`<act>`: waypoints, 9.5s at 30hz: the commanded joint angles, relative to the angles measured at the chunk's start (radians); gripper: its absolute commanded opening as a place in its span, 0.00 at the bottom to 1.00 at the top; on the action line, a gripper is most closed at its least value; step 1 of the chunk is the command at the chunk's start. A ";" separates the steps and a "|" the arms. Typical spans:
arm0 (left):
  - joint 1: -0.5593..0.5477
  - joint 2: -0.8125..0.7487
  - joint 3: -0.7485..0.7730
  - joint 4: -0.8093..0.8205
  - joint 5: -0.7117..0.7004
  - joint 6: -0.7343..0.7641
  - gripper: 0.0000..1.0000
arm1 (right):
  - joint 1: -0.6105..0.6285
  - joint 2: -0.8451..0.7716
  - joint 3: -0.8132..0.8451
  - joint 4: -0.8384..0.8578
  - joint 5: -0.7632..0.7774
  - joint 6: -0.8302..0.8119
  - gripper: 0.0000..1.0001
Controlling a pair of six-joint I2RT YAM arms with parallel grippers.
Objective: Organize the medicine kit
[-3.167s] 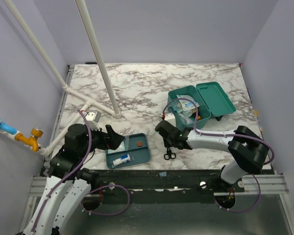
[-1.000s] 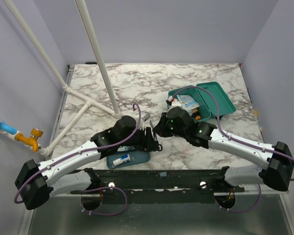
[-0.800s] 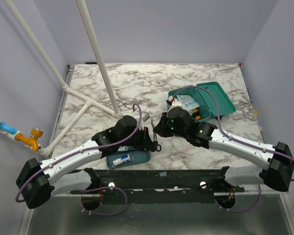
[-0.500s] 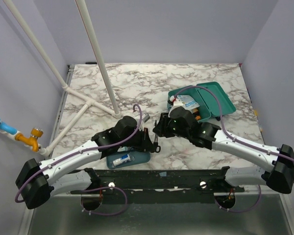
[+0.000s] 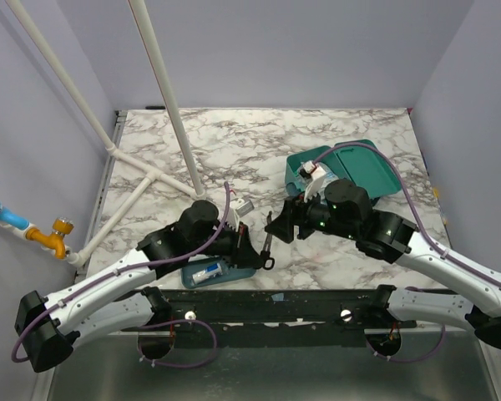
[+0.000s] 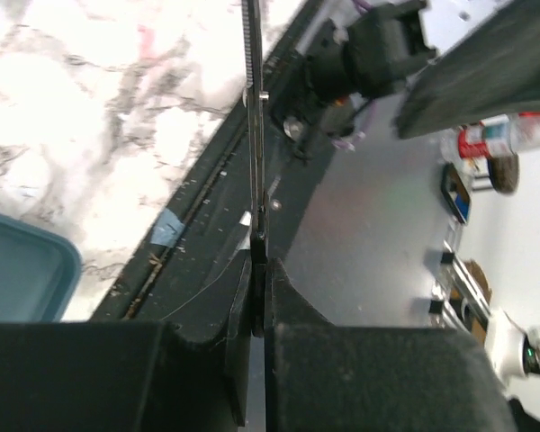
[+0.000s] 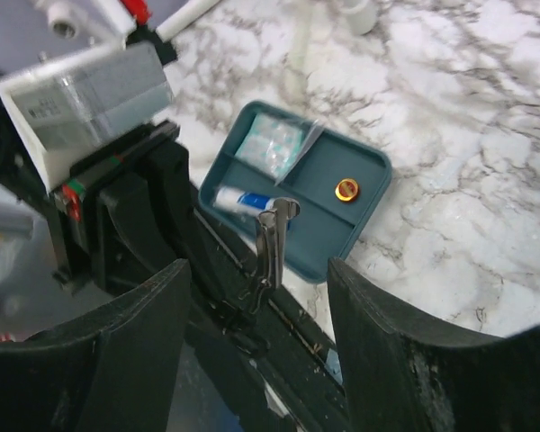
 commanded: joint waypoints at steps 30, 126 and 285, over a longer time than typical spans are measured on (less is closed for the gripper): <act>-0.018 -0.150 0.077 -0.464 0.512 0.345 0.00 | 0.005 0.177 0.265 -0.320 -0.800 -0.440 0.62; -0.014 -0.777 -0.066 -0.342 -0.669 0.187 0.90 | -0.367 0.173 0.116 0.013 0.525 0.242 0.01; -0.016 -0.951 -0.086 -0.383 -0.901 0.135 0.96 | 0.154 1.007 0.262 0.312 -0.315 -1.116 0.33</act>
